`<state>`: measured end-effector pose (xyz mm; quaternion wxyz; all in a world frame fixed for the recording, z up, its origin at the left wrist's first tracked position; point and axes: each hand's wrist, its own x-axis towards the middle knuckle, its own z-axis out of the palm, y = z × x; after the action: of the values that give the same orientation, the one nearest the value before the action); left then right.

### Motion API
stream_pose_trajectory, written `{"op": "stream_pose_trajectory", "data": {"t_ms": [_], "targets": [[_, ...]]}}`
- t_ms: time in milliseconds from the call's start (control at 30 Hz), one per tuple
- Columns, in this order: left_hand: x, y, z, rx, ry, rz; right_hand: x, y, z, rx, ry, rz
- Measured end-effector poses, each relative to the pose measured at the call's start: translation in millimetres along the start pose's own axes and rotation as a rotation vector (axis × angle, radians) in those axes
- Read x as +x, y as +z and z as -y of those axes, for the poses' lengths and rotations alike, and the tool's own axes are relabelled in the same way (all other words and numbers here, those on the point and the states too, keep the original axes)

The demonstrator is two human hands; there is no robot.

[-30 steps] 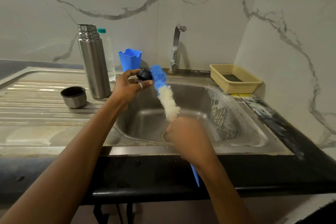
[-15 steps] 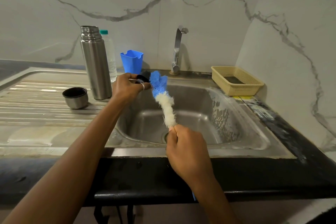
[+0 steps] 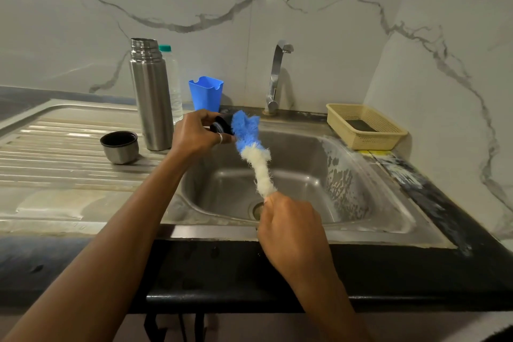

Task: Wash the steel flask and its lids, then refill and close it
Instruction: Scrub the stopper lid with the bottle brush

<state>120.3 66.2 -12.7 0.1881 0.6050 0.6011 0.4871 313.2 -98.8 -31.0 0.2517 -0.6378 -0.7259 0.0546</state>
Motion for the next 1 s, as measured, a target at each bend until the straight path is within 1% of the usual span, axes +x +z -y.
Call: {"op": "stream_pose_trajectory", "data": {"t_ms": [167,400,600,700,800,900,1000], "targets": [[-2,4,-3,0.049,0.042,0.017,20,2,-1,-0.030,0.025,-0.029],[-4,2,-4,-0.054,0.034,0.038,3,4,0,-0.011,0.022,-0.040],[-2,8,-2,0.021,0.087,0.066,17,-1,8,0.000,-0.008,-0.060],[1,8,2,-0.011,0.065,0.046,2,2,10,-0.010,-0.024,-0.024],[-1,8,0,-0.082,0.029,0.018,16,-1,5,-0.020,0.026,-0.019],[-1,11,-1,-0.073,0.080,0.001,25,-2,3,-0.023,0.030,-0.033],[2,11,3,-0.014,0.149,-0.010,8,3,7,-0.020,0.010,-0.012]]}}
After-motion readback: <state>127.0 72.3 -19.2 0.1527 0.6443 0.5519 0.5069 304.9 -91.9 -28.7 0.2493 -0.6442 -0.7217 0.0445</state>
